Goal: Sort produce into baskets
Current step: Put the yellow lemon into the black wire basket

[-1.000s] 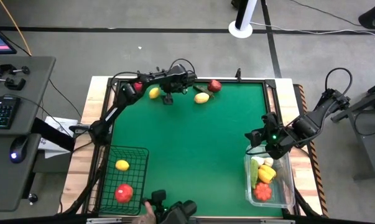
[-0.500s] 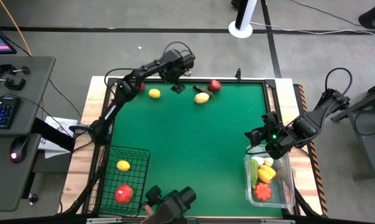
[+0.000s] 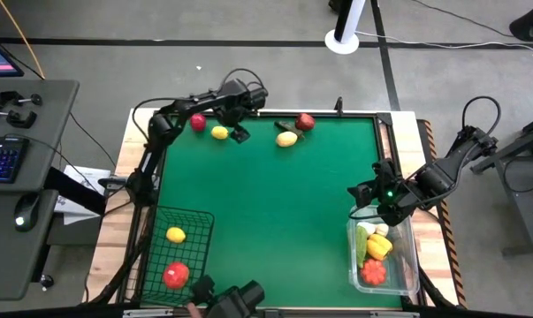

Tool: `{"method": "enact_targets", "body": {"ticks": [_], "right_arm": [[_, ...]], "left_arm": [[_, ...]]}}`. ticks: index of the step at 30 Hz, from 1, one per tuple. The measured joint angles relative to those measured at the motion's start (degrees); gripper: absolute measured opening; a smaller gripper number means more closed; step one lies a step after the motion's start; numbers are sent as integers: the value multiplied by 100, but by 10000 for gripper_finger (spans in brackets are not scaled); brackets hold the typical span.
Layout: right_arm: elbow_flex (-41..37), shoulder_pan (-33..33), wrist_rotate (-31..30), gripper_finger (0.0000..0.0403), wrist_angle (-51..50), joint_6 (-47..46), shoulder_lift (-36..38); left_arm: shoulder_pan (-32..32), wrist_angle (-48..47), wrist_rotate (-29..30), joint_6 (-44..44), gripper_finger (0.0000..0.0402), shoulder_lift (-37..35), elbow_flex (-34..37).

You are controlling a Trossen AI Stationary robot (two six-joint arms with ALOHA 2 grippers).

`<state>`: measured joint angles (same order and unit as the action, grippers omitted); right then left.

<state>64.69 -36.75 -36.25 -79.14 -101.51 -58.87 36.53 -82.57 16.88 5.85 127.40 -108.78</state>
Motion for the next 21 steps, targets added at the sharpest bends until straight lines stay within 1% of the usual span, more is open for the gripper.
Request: {"method": "enact_targets", "body": {"ticks": [3,6,9,12,16,19,21], "right_arm": [[0,2,-150,332,-37,-2,0],[0,3,-333,332,-35,-18,0],[0,77,-369,332,-33,-22,0],[0,199,-361,332,-34,-11,0],[0,401,-354,332,-37,-6,0],[0,533,-288,332,-37,-4,0],[0,597,-237,332,-37,-4,2]], "left_arm": [[28,366,40,-6,287,-346,397],[63,417,122,-12,287,-481,611],[52,295,330,-228,287,-477,667],[-115,217,265,-206,287,-599,570],[-560,790,303,-302,287,-1001,657],[-804,1353,372,-333,287,-1305,1111],[-877,1659,376,-195,287,-1454,1579]]}}
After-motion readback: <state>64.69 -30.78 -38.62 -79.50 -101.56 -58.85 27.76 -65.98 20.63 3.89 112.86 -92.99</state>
